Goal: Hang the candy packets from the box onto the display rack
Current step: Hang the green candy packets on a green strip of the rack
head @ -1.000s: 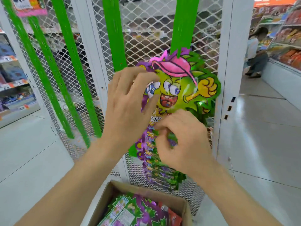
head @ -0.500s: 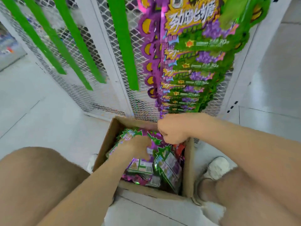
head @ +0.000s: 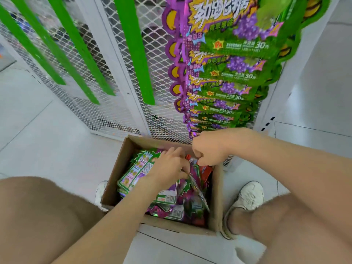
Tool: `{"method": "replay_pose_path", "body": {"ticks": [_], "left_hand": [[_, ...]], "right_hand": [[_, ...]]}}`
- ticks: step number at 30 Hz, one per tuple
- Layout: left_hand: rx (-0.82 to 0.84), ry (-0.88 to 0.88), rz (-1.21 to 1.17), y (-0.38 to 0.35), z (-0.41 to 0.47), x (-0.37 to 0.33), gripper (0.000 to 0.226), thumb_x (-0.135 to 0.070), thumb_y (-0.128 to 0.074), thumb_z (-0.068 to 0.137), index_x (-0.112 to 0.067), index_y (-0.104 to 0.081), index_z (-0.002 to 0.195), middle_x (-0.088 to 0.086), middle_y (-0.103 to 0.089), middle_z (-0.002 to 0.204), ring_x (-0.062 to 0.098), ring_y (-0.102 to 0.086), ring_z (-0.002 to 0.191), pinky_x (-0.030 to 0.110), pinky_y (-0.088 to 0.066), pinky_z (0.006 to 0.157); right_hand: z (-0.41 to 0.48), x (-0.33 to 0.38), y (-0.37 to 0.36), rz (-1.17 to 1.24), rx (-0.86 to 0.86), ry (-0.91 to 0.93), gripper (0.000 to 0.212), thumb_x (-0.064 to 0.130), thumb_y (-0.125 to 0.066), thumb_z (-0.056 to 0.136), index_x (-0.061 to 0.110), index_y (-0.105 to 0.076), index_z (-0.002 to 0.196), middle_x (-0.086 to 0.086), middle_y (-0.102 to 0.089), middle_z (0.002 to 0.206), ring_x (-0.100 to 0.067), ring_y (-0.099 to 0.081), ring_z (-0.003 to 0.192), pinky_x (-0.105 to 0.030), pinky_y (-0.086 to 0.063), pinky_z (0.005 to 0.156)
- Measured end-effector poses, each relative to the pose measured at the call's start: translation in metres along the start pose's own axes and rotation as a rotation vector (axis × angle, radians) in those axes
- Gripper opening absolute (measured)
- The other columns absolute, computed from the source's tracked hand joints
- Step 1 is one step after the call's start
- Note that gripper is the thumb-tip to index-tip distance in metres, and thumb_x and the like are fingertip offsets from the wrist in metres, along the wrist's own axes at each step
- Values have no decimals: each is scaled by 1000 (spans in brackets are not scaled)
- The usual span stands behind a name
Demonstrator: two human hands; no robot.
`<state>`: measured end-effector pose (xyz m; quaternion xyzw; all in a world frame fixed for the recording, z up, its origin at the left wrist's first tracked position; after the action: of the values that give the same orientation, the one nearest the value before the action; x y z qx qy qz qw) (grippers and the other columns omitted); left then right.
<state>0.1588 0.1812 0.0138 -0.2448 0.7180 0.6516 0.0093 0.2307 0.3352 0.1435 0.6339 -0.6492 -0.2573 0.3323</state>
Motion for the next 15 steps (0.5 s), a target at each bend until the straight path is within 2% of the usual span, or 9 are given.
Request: {"method": "replay_pose_path", "body": {"ticks": [2, 4, 7, 9, 11, 12, 13, 14, 15], "left_hand": [[-51, -40, -132, 27, 0, -3, 10, -39, -78, 89, -32, -73, 95, -9, -68, 118, 22, -61, 114, 45, -49, 93], [-95, -16, -300, 61, -5, -6, 10, -32, -77, 92, -26, -72, 97, -10, -75, 100, 16, -69, 96, 39, -53, 85], [-224, 40, -456, 111, -20, -16, 15, -22, -82, 93, -24, -68, 93, -16, -71, 86, -7, -62, 79, 14, -44, 72], [-325, 58, -511, 137, -33, -17, 24, -18, -86, 89, -24, -64, 96, -21, -69, 78, -10, -61, 72, 8, -42, 68], [-392, 72, -523, 161, -45, -14, 28, -23, -89, 86, -23, -66, 101, -22, -71, 78, -3, -65, 73, 15, -49, 72], [-413, 79, -516, 172, -50, -10, 27, -26, -89, 87, -23, -68, 102, -17, -73, 82, 2, -68, 77, 25, -55, 78], [-414, 85, -539, 182, -54, -7, 22, -24, -87, 89, -21, -70, 103, -12, -75, 85, 6, -70, 80, 35, -58, 82], [-399, 83, -593, 192, -58, -6, 17, -19, -85, 91, -18, -72, 103, -6, -76, 87, 10, -71, 81, 40, -59, 83], [-377, 67, -646, 201, -61, -7, 13, -14, -82, 93, -13, -72, 101, -2, -76, 88, 13, -72, 82, 40, -60, 83]], "right_hand": [[-3, 4, -1, 37, -5, 4, 47, 46, -69, 96, 14, -50, 68, -3, -49, 61, -24, -47, 57, -33, -34, 52], [-7, 7, 0, 97, -52, -1, 49, 55, -74, 89, 15, -52, 71, -4, -56, 63, -23, -53, 58, -33, -40, 53], [-18, 8, 12, 213, -187, -38, 40, 41, -75, 93, 4, -62, 88, -17, -71, 74, -25, -72, 62, -31, -48, 46], [-33, 9, 25, 309, -270, -32, 26, 28, -72, 97, 6, -58, 94, -16, -65, 71, -21, -74, 56, -29, -50, 44], [-53, 10, 38, 342, -361, -8, 16, 25, -72, 98, 19, -57, 100, -3, -60, 73, -13, -71, 60, -24, -48, 53], [-61, 11, 42, 331, -405, -15, 15, 28, -72, 97, 26, -61, 107, 1, -63, 80, -10, -69, 70, -19, -46, 60], [-68, 10, 44, 318, -464, -16, 21, 31, -73, 95, 23, -68, 114, 2, -66, 85, -10, -66, 77, -23, -45, 67], [-73, 8, 45, 330, -510, -30, 19, 33, -74, 93, 20, -71, 107, 2, -66, 79, -10, -61, 73, -28, -44, 68], [-80, 7, 47, 357, -569, -25, 17, 32, -74, 91, 16, -70, 92, 2, -59, 68, -11, -53, 64, -31, -41, 65]]}}
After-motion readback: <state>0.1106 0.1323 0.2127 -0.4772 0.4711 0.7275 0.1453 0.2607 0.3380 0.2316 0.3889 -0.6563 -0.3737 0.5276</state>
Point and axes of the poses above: each hand's wrist, its own z-axis towards the middle knuckle, its own y-axis out of the back of the hand, x = y × z, the point moved 1 cm from there along z, towards the middle knuckle
